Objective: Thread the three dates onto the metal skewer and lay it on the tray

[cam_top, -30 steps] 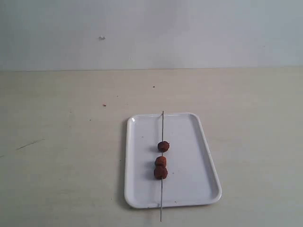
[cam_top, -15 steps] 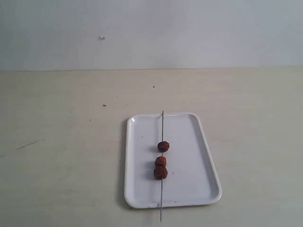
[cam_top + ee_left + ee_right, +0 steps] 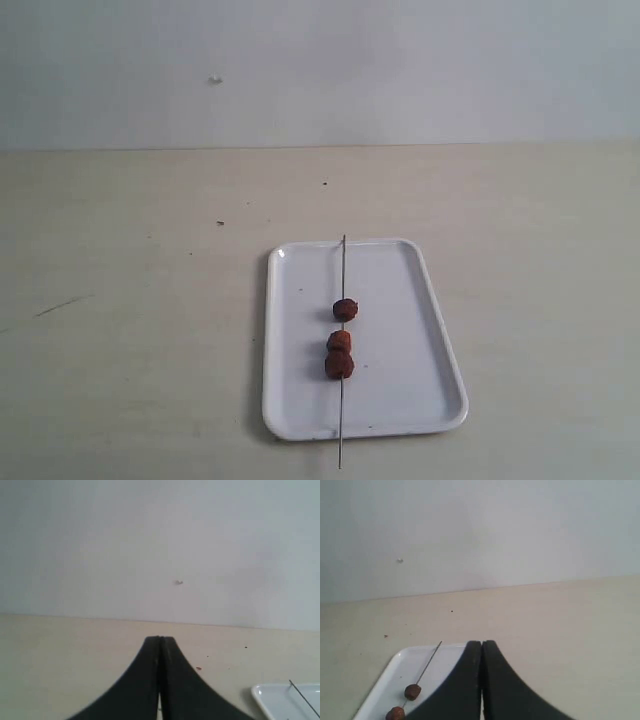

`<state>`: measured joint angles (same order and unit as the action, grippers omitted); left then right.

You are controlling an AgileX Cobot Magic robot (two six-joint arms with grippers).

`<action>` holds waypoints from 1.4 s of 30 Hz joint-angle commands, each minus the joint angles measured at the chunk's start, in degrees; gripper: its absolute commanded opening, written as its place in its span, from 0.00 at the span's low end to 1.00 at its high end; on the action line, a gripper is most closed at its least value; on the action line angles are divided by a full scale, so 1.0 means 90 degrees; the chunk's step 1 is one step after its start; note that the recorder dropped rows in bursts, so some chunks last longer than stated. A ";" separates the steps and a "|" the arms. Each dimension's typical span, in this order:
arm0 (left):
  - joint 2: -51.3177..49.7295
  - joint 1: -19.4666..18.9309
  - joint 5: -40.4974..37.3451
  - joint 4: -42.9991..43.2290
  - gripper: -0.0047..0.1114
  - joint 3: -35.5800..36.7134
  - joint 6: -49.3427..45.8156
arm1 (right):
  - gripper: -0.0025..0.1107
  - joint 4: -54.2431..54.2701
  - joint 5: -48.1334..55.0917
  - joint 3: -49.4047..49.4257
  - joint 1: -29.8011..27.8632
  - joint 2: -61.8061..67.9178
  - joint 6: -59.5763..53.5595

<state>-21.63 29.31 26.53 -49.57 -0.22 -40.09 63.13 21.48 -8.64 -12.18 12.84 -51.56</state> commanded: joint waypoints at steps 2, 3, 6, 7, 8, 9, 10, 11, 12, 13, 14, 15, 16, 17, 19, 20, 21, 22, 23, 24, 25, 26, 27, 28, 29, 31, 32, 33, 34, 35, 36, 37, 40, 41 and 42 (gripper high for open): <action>0.0019 -0.0009 -0.0107 -0.0053 0.04 0.0025 -0.0010 | 0.02 -0.0298 -0.0428 0.0027 -0.0016 -0.0019 0.0019; 0.0019 -0.0009 -0.0107 -0.0053 0.04 0.0025 -0.0010 | 0.02 -0.0298 -0.0492 0.0027 -0.0016 -0.0019 0.0019; 0.0019 -0.0009 -0.0107 -0.0053 0.04 0.0025 -0.0010 | 0.02 -0.0298 -0.0474 0.0027 -0.0016 -0.0019 0.0055; 0.0019 -0.0009 -0.0122 -0.0053 0.04 0.0025 -0.0010 | 0.02 -0.0298 -0.0443 0.0027 0.0004 -0.0019 0.0074; 0.0019 -0.0009 -0.0162 -0.0053 0.04 0.0025 -0.0010 | 0.02 -0.0298 -0.0408 0.0027 0.0041 -0.0019 0.0074; 0.0019 -0.0009 -0.0194 -0.0053 0.04 0.0025 -0.0010 | 0.02 -0.0298 -0.0356 0.0027 0.0057 -0.0019 0.0074; 0.0019 -0.0009 -0.0224 -0.0053 0.04 0.0025 -0.0010 | 0.02 -0.0298 -0.0343 0.0027 0.0075 -0.0019 0.0074; 0.0019 -0.0009 -0.0262 -0.0147 0.04 0.0025 0.0189 | 0.02 -0.0220 -0.0245 0.0027 0.0090 -0.0019 0.0074; 0.0019 -0.0009 -0.0327 -0.0242 0.04 0.0025 0.0485 | 0.02 -0.0169 -0.0215 0.0027 0.0090 -0.0019 0.0074; 0.0019 -0.0009 -0.0394 -0.0353 0.04 0.0025 0.0682 | 0.02 -0.0169 -0.0185 0.0027 0.0090 -0.0019 0.0074; 0.0019 -0.0009 -0.0443 -0.0416 0.04 0.0025 0.0671 | 0.02 -0.0169 -0.0185 0.0027 0.0090 -0.0019 0.0074; 0.0019 -0.0009 -0.0456 -0.0414 0.04 0.0025 0.0671 | 0.02 -0.0180 -0.0188 0.0027 0.0090 -0.0019 0.0074; 0.0019 -0.0009 -0.0469 -0.0414 0.04 0.0025 0.0671 | 0.02 -0.0180 -0.0188 0.0027 0.0090 -0.0019 0.0074; 0.0019 -0.0009 -0.0469 -0.0414 0.04 0.0025 0.0671 | 0.02 -0.0180 -0.0188 0.0027 0.0090 -0.0019 0.0074; 0.0019 -0.0009 -0.0469 -0.0414 0.04 0.0025 0.0671 | 0.02 -0.0180 -0.0188 0.0027 0.0090 -0.0019 0.0074; 0.0019 -0.0009 -0.0469 -0.0414 0.04 0.0025 0.0671 | 0.02 -0.0180 -0.0188 0.0027 0.0090 -0.0019 0.0074; 0.0019 -0.0009 -0.0469 -0.0414 0.04 0.0025 0.0671 | 0.02 -0.0180 -0.0188 0.0027 0.0090 -0.0019 0.0074; 0.0019 -0.0009 -0.0469 -0.0414 0.04 0.0025 0.0671 | 0.02 -0.0180 -0.0188 0.0027 0.0090 -0.0019 0.0074; 0.0019 -0.0009 -0.0469 -0.0414 0.04 0.0025 0.0671 | 0.02 -0.0180 -0.0188 0.0027 0.0090 -0.0019 0.0074; 0.0019 -0.0009 -0.0469 -0.0414 0.04 0.0025 0.0671 | 0.02 -0.0180 -0.0188 0.0027 0.0090 -0.0019 0.0074; 0.0019 -0.0009 -0.0469 -0.0414 0.04 0.0025 0.0671 | 0.02 -0.0180 -0.0188 0.0027 0.0090 -0.0019 0.0074; 0.0182 -0.0009 -0.0501 -0.0414 0.04 0.0025 0.0671 | 0.02 -0.0180 -0.0188 0.0027 0.0090 -0.0019 0.0074; 0.0327 -0.0069 -0.0541 -0.0399 0.04 0.0025 0.0671 | 0.02 -0.0180 -0.0188 0.0027 0.0090 -0.0019 0.0074; 0.0632 -0.0321 -0.0664 -0.0356 0.04 0.0025 0.0671 | 0.02 -0.0180 -0.0205 0.0027 0.0090 -0.0019 0.0074; 0.0853 -0.0518 -0.0746 -0.0356 0.04 0.0025 0.0671 | 0.02 -0.0180 -0.0205 0.0027 0.0090 -0.0019 0.0074; 0.1632 -0.1356 -0.0851 -0.0356 0.04 0.0025 0.0671 | 0.02 -0.0180 -0.0191 0.0027 0.0090 -0.0019 0.0074; 0.1931 -0.1708 -0.0851 -0.0356 0.04 0.0025 0.0671 | 0.02 -0.0180 -0.0191 0.0027 0.0090 -0.0019 0.0074; 0.2197 -0.2113 -0.0851 -0.0356 0.04 0.0025 0.0671 | 0.02 -0.0180 -0.0191 0.0027 0.0090 -0.0019 0.0074; 0.2403 -0.2426 -0.0851 -0.0356 0.04 0.0025 0.0671 | 0.02 -0.0180 -0.0191 0.0027 0.0090 -0.0019 0.0074; 0.2403 -0.2824 -0.0851 -0.0356 0.04 0.0025 0.0671 | 0.02 -0.0180 -0.0191 0.0027 0.0090 -0.0019 0.0074; 0.2403 -0.3069 -0.0787 -0.0356 0.04 0.0025 0.0671 | 0.02 -0.0180 -0.0191 0.0027 0.0090 -0.0019 0.0074; 0.2403 -0.3341 -0.0784 -0.0356 0.04 0.0025 0.0671 | 0.02 -0.0180 -0.0191 0.0027 0.0090 -0.0019 0.0074; 0.2403 -0.3739 -0.0799 -0.0356 0.04 0.0025 0.0671 | 0.02 -0.0180 -0.0191 0.0027 0.0090 -0.0019 0.0074; 0.2403 -0.3785 -0.0799 -0.0356 0.04 0.0025 0.0671 | 0.02 -0.0180 -0.0191 0.0027 0.0090 -0.0019 0.0074; 0.2403 -0.3804 -0.0813 -0.0343 0.04 0.0025 0.0671 | 0.02 -0.0180 -0.0191 0.0027 0.0090 -0.0019 0.0074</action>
<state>-0.30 -4.08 19.39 -53.03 -0.12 -34.51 61.32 19.69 -8.60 -11.38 12.84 -50.88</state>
